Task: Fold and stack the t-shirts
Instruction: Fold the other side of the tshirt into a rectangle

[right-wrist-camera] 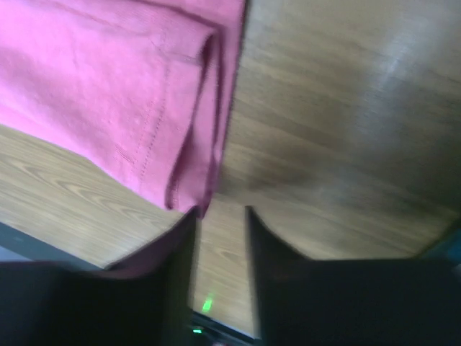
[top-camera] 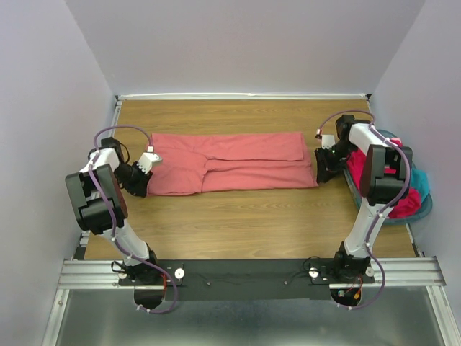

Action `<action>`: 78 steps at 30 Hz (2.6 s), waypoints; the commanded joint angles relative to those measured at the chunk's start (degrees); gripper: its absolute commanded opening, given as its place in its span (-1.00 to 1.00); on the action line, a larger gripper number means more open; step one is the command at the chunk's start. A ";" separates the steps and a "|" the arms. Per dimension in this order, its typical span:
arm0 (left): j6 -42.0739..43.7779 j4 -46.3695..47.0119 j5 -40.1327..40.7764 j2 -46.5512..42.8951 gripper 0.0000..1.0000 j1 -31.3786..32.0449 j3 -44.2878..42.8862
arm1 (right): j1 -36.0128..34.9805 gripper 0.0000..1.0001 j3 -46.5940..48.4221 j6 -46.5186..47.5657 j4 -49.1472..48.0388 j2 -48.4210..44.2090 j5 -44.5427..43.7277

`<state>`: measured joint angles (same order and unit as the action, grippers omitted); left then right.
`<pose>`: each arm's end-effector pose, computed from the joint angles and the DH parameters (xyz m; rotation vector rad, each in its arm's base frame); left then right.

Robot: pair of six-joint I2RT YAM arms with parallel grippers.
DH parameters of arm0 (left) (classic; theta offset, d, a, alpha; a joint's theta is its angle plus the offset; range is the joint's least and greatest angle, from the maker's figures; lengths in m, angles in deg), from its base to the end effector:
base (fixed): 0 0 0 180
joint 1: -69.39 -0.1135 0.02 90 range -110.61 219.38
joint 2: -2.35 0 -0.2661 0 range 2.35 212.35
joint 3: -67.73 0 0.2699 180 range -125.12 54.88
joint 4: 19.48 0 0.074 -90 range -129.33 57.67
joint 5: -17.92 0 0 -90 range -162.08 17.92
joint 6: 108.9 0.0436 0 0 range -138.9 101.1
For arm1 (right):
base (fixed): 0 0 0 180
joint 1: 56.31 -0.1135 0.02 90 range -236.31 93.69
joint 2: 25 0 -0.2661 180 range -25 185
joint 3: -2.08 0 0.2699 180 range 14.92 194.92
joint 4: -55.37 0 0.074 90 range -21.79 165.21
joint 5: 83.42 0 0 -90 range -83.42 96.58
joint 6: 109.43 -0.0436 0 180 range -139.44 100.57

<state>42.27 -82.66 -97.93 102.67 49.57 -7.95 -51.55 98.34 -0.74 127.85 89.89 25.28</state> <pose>0.3050 0.0897 0.1496 0.9947 2.6015 -0.4517 0.3853 -0.0181 0.1534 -0.3655 3.0319 0.4983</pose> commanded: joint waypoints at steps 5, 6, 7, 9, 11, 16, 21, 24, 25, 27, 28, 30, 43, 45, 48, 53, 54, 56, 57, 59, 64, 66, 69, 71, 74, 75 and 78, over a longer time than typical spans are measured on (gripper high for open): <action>3.35 -6.18 -1.74 -7.14 -0.01 -1.10 -3.79 | 0.34 0.15 5.25 -1.20 1.88 -5.99 4.06; 3.17 -6.80 -1.84 -7.93 0.00 -1.10 -4.40 | 0.26 0.15 6.40 -1.64 2.93 -6.17 5.72; 2.91 -7.85 -2.10 -8.46 0.00 -1.02 -4.84 | -0.18 0.15 7.45 -2.60 3.38 -6.34 6.69; 2.73 -9.60 -3.42 -9.08 0.00 -1.02 -5.64 | -1.23 0.12 8.69 -3.84 3.38 -6.78 8.63; 2.64 -10.84 -5.26 -9.26 0.00 -1.02 -5.29 | -3.87 0.06 8.61 -5.16 2.42 -7.49 10.30; -0.78 -10.06 -9.75 -7.59 -0.01 -0.23 -0.99 | -16.76 -0.04 5.96 -14.11 -7.50 -7.14 18.56; -3.68 -8.56 -10.27 -4.70 -0.03 -0.14 0.78 | -27.58 -0.10 10.18 -16.84 -11.47 -0.48 20.67; -5.52 -7.25 -11.15 -2.93 -0.02 -0.23 0.69 | -30.85 -0.10 11.41 -18.43 -13.49 3.30 23.39; -6.49 -6.55 -11.16 -2.06 -0.02 -0.14 0.43 | -32.86 -0.09 12.20 -18.43 -14.36 4.19 24.27; -8.59 -4.62 -11.42 -1.26 -0.02 -0.23 -0.19 | -35.59 -0.08 12.91 -21.15 -15.60 6.21 24.63; -9.30 -4.17 -11.68 -0.30 -0.02 -0.14 -1.23 | -36.39 -0.06 13.69 -21.68 -16.73 6.74 24.89; -10.71 -2.94 -11.60 0.58 -0.02 -0.23 -2.21 | -38.49 -0.04 14.66 -23.17 -17.53 7.97 25.51; -13.70 -1.36 -9.32 0.94 0.00 -0.23 -2.65 | -46.24 0.15 23.09 -30.82 -24.13 17.47 25.34; -14.50 -0.57 -8.52 1.20 0.01 -0.22 -2.12 | -46.85 0.18 24.42 -31.61 -24.74 18.44 24.81; -15.46 0.75 -8.26 1.64 0.06 -0.23 -1.68 | -47.99 0.20 26.62 -32.50 -25.18 20.89 24.02; -16.78 1.72 -8.25 1.64 0.04 -0.23 -1.25 | -49.66 0.22 29.34 -33.81 -25.53 23.09 23.40; -16.78 1.81 -8.17 1.64 0.03 -0.14 -1.16 | -49.84 0.22 29.78 -33.99 -25.62 23.45 23.40; -16.87 1.99 -8.17 1.47 0.00 -0.14 -1.16 | -50.19 0.22 30.31 -34.26 -25.62 24.41 23.31; -16.78 1.90 -8.17 1.38 0.00 -0.22 -1.16 | -50.37 0.22 30.49 -34.43 -25.80 24.76 23.31; -16.96 1.99 -8.08 1.20 0.00 -0.14 -1.16 | -50.46 0.22 31.01 -34.87 -25.80 25.47 23.40; -17.31 1.81 -7.91 1.20 0.00 -0.22 -1.24 | -50.63 0.14 31.89 -35.40 -25.97 26.87 23.49; -17.66 1.64 -7.73 1.29 0.01 -0.23 -1.33 | -50.63 0.01 32.07 -35.49 -26.06 27.14 23.58; -17.84 1.19 -7.29 0.68 0.11 -0.23 -1.68 | -50.63 -0.27 31.81 -35.57 -26.15 26.88 23.49; -18.10 1.11 -6.76 0.15 0.11 -0.23 -1.95 | -50.63 -0.56 31.46 -35.66 -26.33 26.44 23.31; -18.80 0.93 -5.97 0.23 0.11 -0.23 -2.21 | -50.55 -0.85 31.28 -36.01 -26.68 26.09 23.66; -18.72 1.02 -6.06 0.23 0.11 -0.23 -2.30 | -50.63 -0.89 31.28 -36.10 -26.68 26.00 23.58; -18.98 1.11 -6.32 0.50 0.07 -0.14 -2.30 | -50.55 -0.99 31.10 -36.01 -26.77 25.82 23.49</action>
<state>24.04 -81.72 -105.99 104.13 49.27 -9.59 -101.73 128.55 -36.49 102.08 115.59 49.34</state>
